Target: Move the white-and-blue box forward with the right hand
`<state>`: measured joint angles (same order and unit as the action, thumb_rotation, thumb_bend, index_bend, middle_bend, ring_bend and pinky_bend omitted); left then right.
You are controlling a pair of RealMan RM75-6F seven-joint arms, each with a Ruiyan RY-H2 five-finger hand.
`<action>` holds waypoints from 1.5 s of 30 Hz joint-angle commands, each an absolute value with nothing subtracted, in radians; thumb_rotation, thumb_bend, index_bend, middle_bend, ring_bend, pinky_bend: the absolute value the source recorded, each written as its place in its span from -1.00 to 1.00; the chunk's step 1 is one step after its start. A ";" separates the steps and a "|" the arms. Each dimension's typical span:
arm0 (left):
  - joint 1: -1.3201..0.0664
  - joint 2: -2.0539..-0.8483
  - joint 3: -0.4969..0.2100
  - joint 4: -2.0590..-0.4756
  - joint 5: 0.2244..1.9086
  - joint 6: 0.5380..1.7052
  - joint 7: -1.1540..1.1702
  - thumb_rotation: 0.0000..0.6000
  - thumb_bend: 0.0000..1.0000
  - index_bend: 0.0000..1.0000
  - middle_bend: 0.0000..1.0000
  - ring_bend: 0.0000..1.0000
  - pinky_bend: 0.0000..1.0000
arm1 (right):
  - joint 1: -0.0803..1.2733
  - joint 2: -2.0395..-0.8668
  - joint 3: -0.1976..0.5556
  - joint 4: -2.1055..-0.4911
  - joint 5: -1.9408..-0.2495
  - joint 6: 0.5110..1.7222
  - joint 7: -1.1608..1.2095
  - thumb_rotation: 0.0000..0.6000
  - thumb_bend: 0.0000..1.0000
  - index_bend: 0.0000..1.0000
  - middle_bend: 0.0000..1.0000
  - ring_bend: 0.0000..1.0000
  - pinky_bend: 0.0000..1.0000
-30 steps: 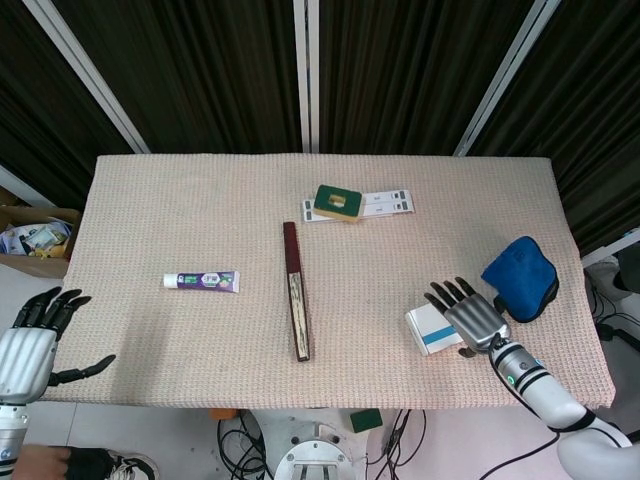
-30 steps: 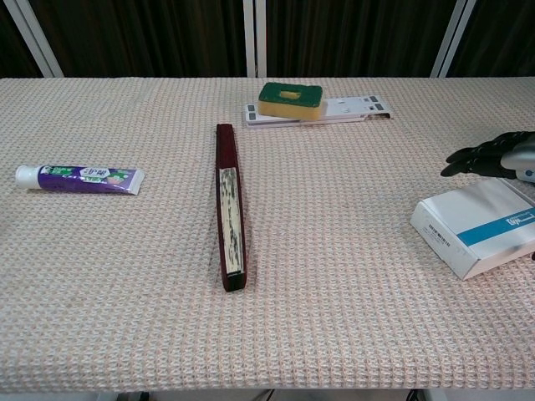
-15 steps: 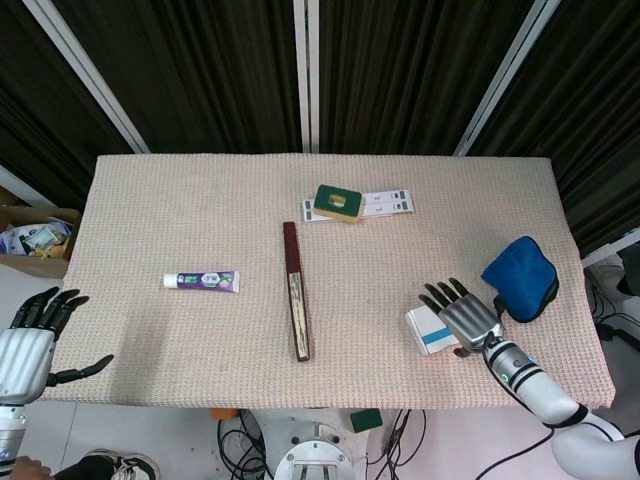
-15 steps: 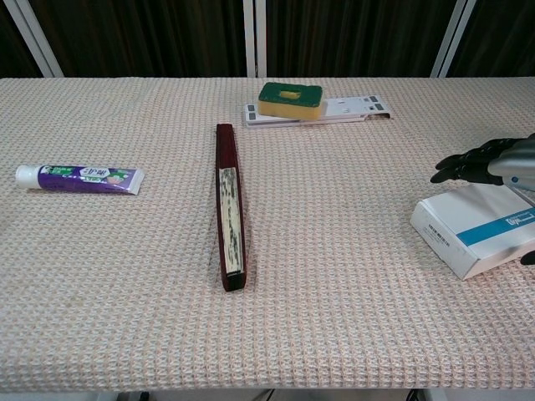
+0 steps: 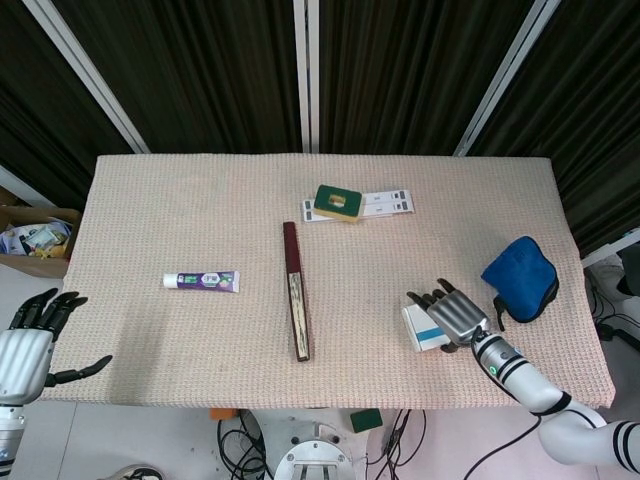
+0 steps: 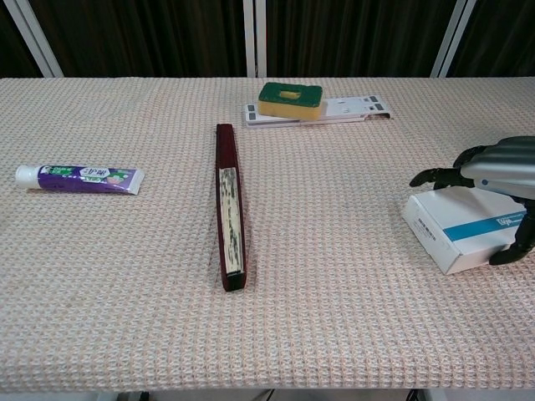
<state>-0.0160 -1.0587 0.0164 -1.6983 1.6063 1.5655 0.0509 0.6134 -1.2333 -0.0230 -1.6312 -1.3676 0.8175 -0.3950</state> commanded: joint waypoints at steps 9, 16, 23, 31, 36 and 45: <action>-0.021 -1.065 0.016 -1.694 1.610 1.560 0.050 -0.10 -1.00 -0.61 -0.62 -0.84 -0.73 | 0.622 -1.318 0.072 -1.559 -1.514 1.023 -0.355 1.00 -0.45 0.38 0.39 0.17 -0.05; -0.028 -1.073 0.009 -1.691 1.620 1.564 0.057 -0.11 -1.00 -0.65 -0.62 -0.84 -0.73 | 0.739 -1.497 0.203 -1.500 -1.373 0.951 -0.531 1.00 -0.49 0.30 0.33 0.16 -0.05; -0.027 -1.067 0.007 -1.675 1.601 1.557 0.035 -0.10 -1.00 -0.65 -0.62 -0.84 -0.73 | 0.877 -1.656 0.289 -1.336 -1.213 0.855 -0.644 1.00 -0.51 0.26 0.29 0.16 -0.08; -0.030 -1.071 0.004 -1.654 1.585 1.547 0.011 -0.10 -1.00 -0.65 -0.62 -0.84 -0.73 | 0.973 -1.731 0.303 -1.229 -1.031 0.719 -0.684 1.00 -0.59 -0.16 0.03 -0.12 -0.50; -0.030 -1.076 0.000 -1.641 1.593 1.559 0.001 -0.10 -1.00 -0.70 -0.62 -0.84 -0.73 | 1.024 -1.686 0.283 -1.263 -0.898 0.668 -0.749 1.00 -0.90 -1.00 -0.98 -1.00 -1.00; -0.038 -1.082 -0.003 -1.636 1.584 1.544 -0.002 -0.09 -1.00 -0.70 -0.62 -0.84 -0.73 | 0.997 -1.618 0.258 -1.367 -0.947 0.741 -0.647 1.00 -0.93 -1.00 -1.00 -1.00 -1.00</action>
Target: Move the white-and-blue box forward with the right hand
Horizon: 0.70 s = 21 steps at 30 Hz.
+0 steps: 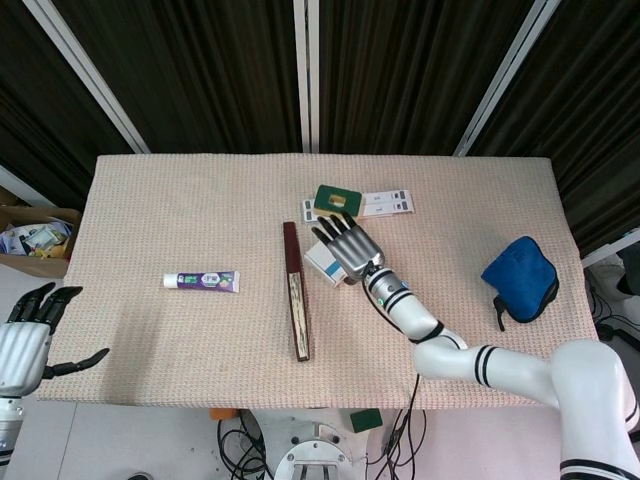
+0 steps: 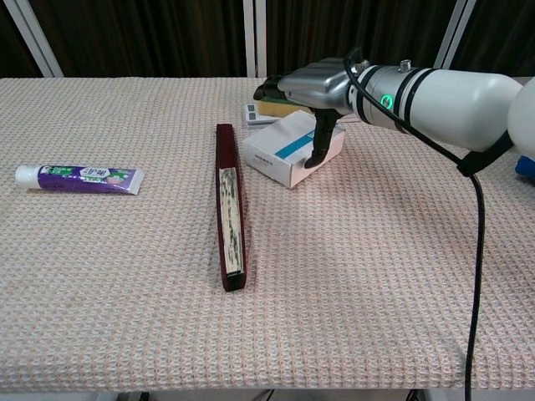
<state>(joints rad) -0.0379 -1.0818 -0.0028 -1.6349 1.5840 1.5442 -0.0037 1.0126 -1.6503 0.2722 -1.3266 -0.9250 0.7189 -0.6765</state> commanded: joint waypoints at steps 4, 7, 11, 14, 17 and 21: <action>-0.037 -1.079 -0.004 -1.641 1.584 1.548 0.000 -0.08 -1.00 -0.70 -0.62 -0.84 -0.73 | 0.934 -1.515 0.234 -1.509 -1.029 0.824 -0.592 1.00 -0.95 -1.00 -1.00 -1.00 -1.00; -0.034 -1.077 -0.002 -1.640 1.583 1.550 -0.001 -0.08 -1.00 -0.70 -0.62 -0.84 -0.73 | 0.835 -1.382 0.178 -1.662 -1.136 0.932 -0.546 1.00 -0.96 -1.00 -1.00 -1.00 -1.00; -0.035 -1.079 0.000 -1.637 1.582 1.548 -0.004 -0.09 -1.00 -0.70 -0.62 -0.84 -0.73 | 0.650 -1.180 0.038 -1.836 -1.281 1.110 -0.506 1.00 -0.97 -1.00 -1.00 -1.00 -1.00; -0.032 -1.084 0.001 -1.638 1.585 1.553 -0.002 -0.08 -1.00 -0.70 -0.62 -0.84 -0.73 | 0.504 -1.099 -0.060 -1.870 -1.365 1.264 -0.476 1.00 -0.97 -1.00 -1.00 -1.00 -1.00; -0.029 -1.090 0.002 -1.637 1.587 1.559 0.002 -0.08 -1.00 -0.70 -0.62 -0.84 -0.73 | 0.373 -1.081 -0.130 -1.831 -1.427 1.404 -0.435 1.00 -0.97 -1.00 -1.00 -1.00 -1.00; -0.022 -1.092 0.005 -1.641 1.593 1.570 0.005 -0.08 -1.00 -0.70 -0.62 -0.84 -0.73 | 0.237 -1.101 -0.165 -1.759 -1.468 1.557 -0.387 1.00 -0.97 -1.00 -1.00 -1.00 -1.00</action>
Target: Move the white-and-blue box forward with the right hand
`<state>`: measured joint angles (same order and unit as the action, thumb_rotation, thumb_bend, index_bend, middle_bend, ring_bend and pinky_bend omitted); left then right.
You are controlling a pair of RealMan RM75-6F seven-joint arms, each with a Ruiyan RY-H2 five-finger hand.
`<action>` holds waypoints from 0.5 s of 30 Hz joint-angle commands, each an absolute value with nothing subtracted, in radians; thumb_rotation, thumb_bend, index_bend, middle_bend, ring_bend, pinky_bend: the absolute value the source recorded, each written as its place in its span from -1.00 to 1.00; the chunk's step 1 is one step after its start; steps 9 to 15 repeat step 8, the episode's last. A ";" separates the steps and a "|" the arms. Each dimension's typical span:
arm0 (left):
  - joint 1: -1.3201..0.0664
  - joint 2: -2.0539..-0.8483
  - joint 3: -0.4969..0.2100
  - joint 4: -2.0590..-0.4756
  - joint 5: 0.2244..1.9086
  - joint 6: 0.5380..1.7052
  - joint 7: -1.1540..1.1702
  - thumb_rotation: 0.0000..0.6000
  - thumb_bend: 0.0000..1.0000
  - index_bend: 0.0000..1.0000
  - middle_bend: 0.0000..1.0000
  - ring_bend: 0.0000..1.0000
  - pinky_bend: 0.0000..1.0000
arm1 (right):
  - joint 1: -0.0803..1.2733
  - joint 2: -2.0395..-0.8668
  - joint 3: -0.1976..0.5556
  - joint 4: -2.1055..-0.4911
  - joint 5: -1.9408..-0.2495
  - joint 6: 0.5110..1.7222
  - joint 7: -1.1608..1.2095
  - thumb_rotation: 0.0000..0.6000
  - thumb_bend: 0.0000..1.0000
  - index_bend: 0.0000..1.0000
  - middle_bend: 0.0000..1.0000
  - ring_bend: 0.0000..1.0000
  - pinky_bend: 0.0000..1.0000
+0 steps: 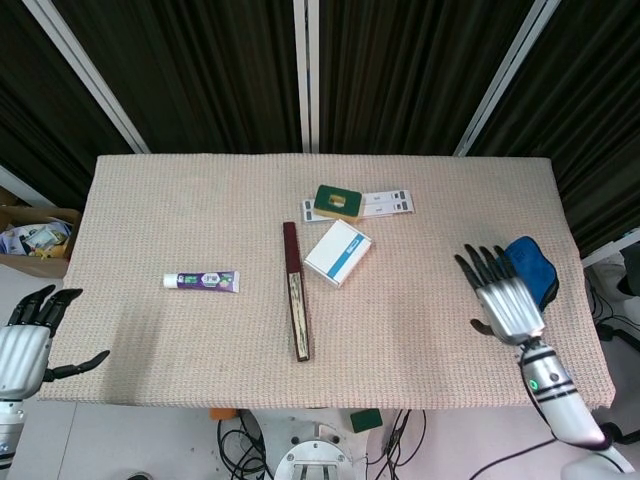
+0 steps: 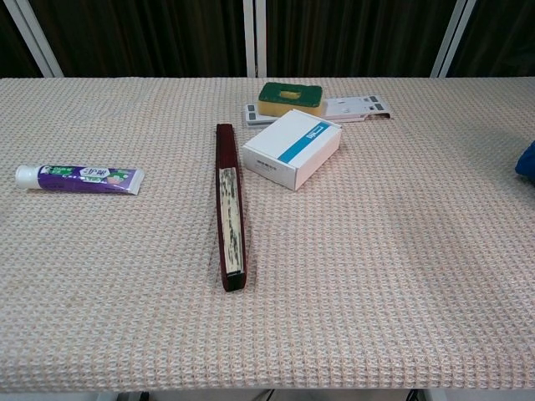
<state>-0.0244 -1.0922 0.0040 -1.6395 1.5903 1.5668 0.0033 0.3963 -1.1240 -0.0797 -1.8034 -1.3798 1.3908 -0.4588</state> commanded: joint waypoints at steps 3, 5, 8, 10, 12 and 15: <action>-0.016 -1.091 0.011 -1.643 1.601 1.579 0.011 -0.07 -1.00 -0.70 -0.62 -0.84 -0.73 | 0.166 -1.109 -0.167 -1.713 -1.517 1.660 -0.370 1.00 -0.97 -1.00 -1.00 -1.00 -1.00; -0.013 -1.090 0.014 -1.644 1.604 1.582 0.014 -0.08 -1.00 -0.70 -0.62 -0.84 -0.73 | 0.136 -1.111 -0.160 -1.682 -1.570 1.726 -0.353 1.00 -0.97 -1.00 -1.00 -1.00 -1.00; -0.012 -1.091 0.014 -1.645 1.609 1.586 0.014 -0.08 -1.00 -0.70 -0.62 -0.84 -0.73 | 0.117 -1.105 -0.145 -1.665 -1.599 1.752 -0.307 1.00 -0.97 -1.00 -1.00 -1.00 -1.00; -0.012 -1.091 0.014 -1.645 1.609 1.586 0.014 -0.08 -1.00 -0.70 -0.62 -0.84 -0.73 | 0.117 -1.105 -0.145 -1.665 -1.599 1.752 -0.307 1.00 -0.97 -1.00 -1.00 -1.00 -1.00; -0.012 -1.091 0.014 -1.645 1.609 1.586 0.014 -0.08 -1.00 -0.70 -0.62 -0.84 -0.73 | 0.117 -1.105 -0.145 -1.665 -1.599 1.752 -0.307 1.00 -0.97 -1.00 -1.00 -1.00 -1.00; -0.012 -1.091 0.014 -1.645 1.609 1.586 0.014 -0.08 -1.00 -0.70 -0.62 -0.84 -0.73 | 0.117 -1.105 -0.145 -1.665 -1.599 1.752 -0.307 1.00 -0.97 -1.00 -1.00 -1.00 -1.00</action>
